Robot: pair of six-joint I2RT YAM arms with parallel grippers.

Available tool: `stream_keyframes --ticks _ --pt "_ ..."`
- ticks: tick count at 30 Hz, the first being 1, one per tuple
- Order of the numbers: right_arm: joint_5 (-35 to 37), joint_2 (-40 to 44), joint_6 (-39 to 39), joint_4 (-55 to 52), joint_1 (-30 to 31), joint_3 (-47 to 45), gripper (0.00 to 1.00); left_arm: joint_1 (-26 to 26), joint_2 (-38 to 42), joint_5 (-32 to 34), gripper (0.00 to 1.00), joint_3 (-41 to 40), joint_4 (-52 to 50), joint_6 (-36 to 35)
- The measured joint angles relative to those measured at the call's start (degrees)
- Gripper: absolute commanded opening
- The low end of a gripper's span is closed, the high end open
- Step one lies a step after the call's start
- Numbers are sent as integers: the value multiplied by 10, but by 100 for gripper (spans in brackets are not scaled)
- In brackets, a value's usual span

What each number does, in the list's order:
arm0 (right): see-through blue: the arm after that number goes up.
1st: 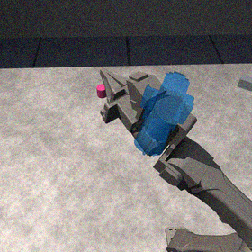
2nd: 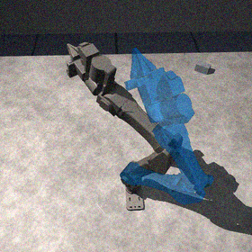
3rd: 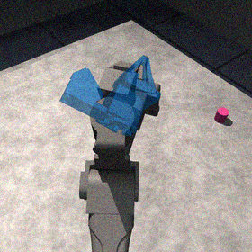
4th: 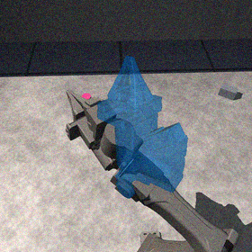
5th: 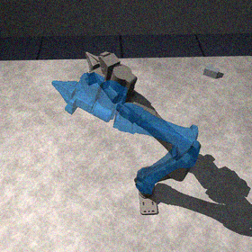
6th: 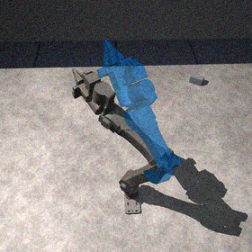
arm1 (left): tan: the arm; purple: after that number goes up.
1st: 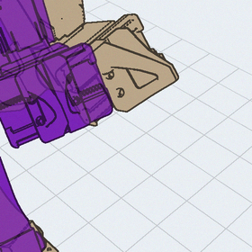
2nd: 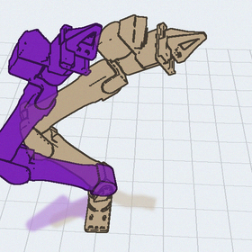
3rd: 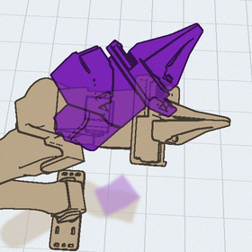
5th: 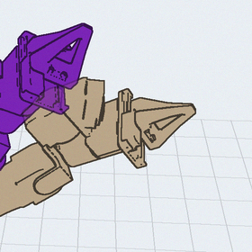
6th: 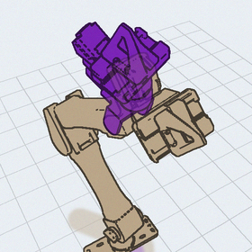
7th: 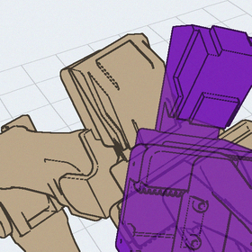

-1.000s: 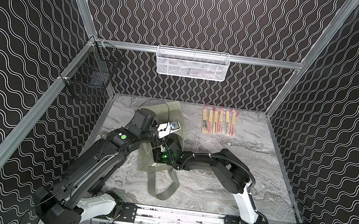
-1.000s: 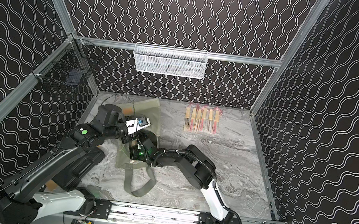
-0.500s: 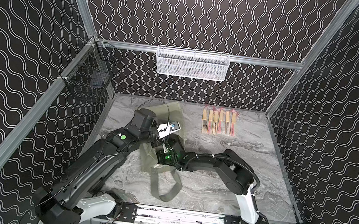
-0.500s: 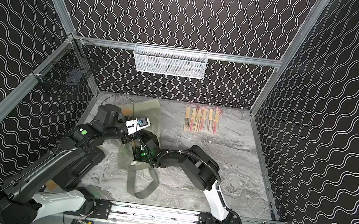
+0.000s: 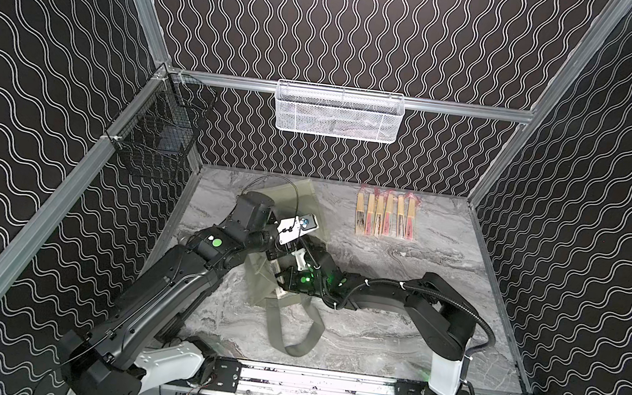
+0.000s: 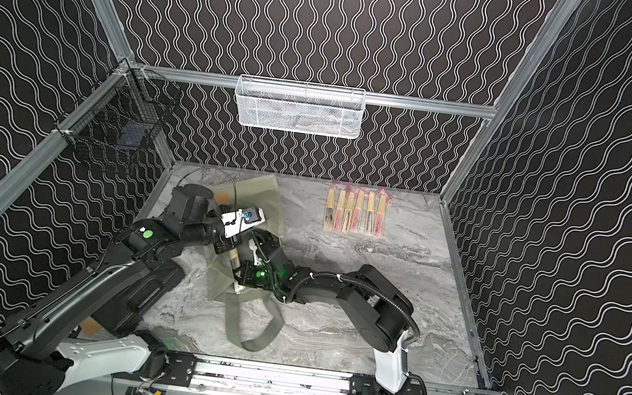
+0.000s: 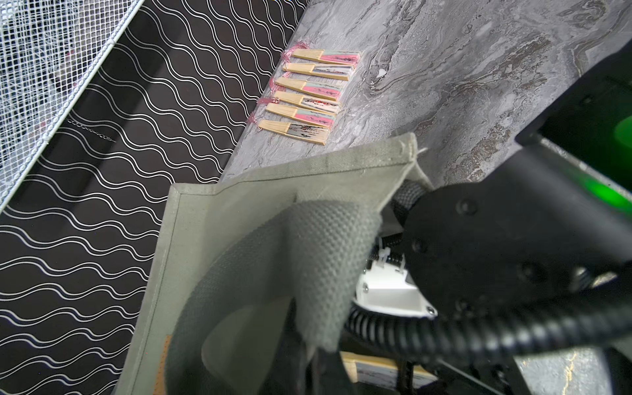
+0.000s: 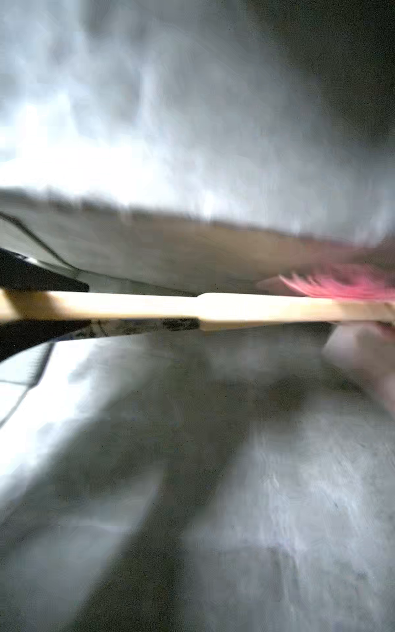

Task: Take out the folding fans from the tote bags
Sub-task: Pick up the folding fan from the canvas bag.

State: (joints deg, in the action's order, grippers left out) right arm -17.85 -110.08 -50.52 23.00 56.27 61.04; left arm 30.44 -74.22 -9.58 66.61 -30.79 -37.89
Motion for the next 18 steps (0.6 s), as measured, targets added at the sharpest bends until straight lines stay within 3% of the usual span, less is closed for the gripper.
stream_keyframes --ticks 8,18 --pt "-10 66 3 6 6 -59 11 2 -2 0 0 -2 0 0" --pt "-10 176 65 -84 12 -129 11 2 -2 0 0 -3 0 0"
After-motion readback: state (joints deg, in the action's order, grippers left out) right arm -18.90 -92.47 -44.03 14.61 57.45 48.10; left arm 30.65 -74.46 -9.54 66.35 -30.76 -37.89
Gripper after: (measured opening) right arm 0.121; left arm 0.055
